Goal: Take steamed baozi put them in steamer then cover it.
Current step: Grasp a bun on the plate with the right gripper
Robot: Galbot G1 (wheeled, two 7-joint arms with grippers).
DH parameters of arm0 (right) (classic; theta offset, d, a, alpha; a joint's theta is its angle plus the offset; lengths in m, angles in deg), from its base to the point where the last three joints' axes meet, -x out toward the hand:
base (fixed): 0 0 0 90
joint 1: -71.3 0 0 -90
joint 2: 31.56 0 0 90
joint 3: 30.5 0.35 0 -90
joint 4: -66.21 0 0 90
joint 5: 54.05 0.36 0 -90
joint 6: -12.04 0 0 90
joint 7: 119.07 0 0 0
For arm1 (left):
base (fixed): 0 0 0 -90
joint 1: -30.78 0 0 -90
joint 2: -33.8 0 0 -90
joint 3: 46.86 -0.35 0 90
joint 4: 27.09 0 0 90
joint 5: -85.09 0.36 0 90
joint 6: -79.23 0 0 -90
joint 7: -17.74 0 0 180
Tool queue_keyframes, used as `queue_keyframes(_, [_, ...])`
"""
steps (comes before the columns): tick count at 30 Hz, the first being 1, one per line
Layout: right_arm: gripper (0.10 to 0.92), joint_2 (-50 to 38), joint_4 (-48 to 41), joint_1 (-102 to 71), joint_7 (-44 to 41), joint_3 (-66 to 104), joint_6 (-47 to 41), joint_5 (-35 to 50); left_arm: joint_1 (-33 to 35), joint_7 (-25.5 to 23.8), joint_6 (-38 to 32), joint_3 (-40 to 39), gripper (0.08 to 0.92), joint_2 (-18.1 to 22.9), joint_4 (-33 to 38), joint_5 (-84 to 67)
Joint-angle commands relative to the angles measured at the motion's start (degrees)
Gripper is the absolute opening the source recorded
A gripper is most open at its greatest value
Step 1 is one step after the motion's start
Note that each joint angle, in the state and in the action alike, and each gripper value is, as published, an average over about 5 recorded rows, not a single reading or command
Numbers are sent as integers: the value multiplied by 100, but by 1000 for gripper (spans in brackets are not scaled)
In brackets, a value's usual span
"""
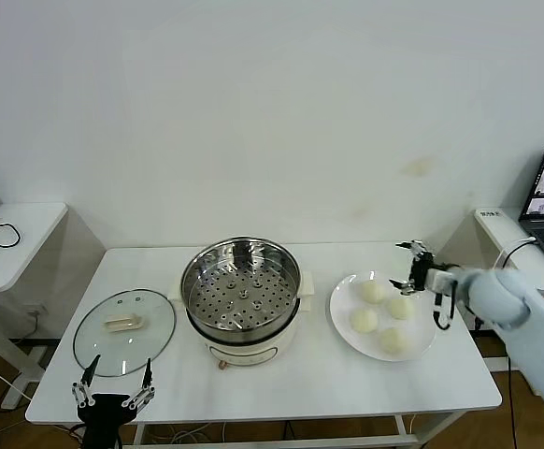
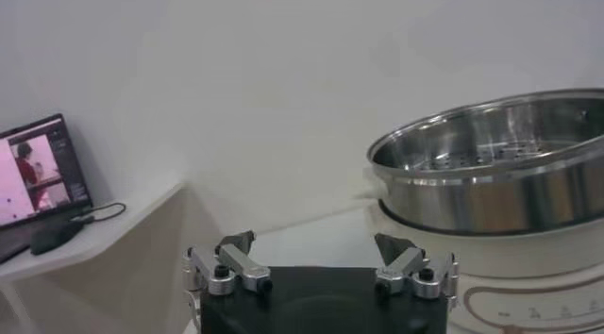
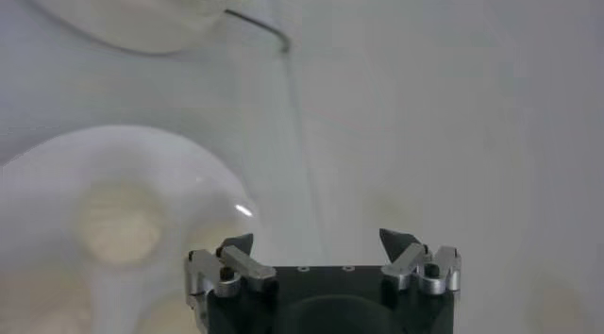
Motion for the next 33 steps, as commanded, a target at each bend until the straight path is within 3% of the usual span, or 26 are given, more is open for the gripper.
queue_keyframes(1, [823, 434, -1509, 2124, -1461, -2451, 75, 57, -12, 1, 23, 122, 823, 5, 9, 45])
queue_keyframes(18, [823, 2092, -3362, 1799, -1131, -2118, 222, -670, 9, -48, 16, 322, 823, 32, 106, 62])
queue_keyframes(33, [823, 2599, -4032, 1661, -796, -1904, 334, -1100, -14, -75, 13, 339, 823, 36, 113, 64])
